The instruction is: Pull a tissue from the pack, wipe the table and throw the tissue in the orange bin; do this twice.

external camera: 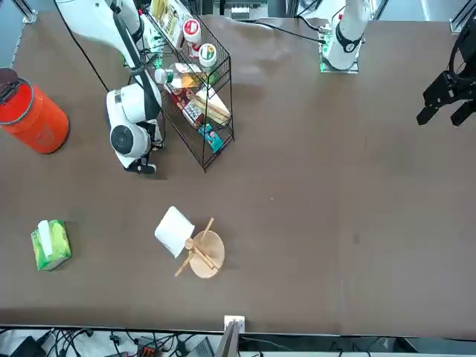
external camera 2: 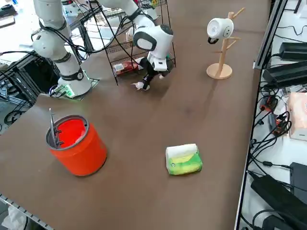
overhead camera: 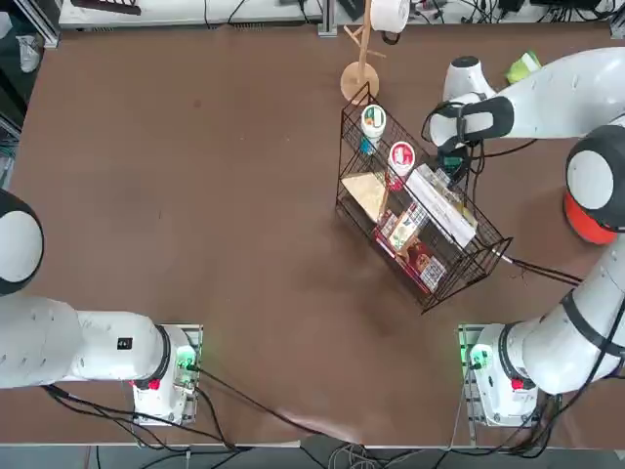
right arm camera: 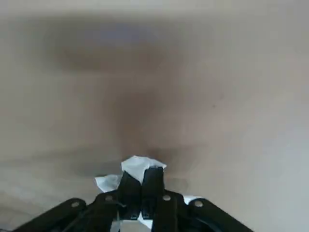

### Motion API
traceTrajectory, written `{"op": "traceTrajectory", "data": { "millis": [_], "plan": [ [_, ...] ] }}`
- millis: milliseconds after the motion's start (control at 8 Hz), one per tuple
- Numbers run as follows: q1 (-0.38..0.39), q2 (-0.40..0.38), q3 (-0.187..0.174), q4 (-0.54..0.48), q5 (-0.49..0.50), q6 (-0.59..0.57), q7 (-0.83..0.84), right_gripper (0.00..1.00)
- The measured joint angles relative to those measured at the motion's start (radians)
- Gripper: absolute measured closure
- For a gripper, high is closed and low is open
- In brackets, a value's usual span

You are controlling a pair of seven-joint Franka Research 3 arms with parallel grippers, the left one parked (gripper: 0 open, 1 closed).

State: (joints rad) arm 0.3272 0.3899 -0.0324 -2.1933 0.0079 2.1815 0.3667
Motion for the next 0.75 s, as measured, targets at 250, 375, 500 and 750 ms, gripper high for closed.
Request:
{"op": "traceTrajectory", "data": {
  "millis": [250, 375, 500, 750],
  "plan": [
    [0.001, -0.004, 0.0, 0.049, 0.004, -0.073, 0.0, 0.97],
    [0.0, -0.015, -0.004, 0.101, 0.004, -0.171, -0.001, 0.97],
    [-0.004, -0.026, -0.01, 0.163, 0.004, -0.274, -0.006, 0.97],
    [-0.037, -0.051, -0.017, 0.251, 0.0, -0.419, -0.049, 0.97]
  ]
}}
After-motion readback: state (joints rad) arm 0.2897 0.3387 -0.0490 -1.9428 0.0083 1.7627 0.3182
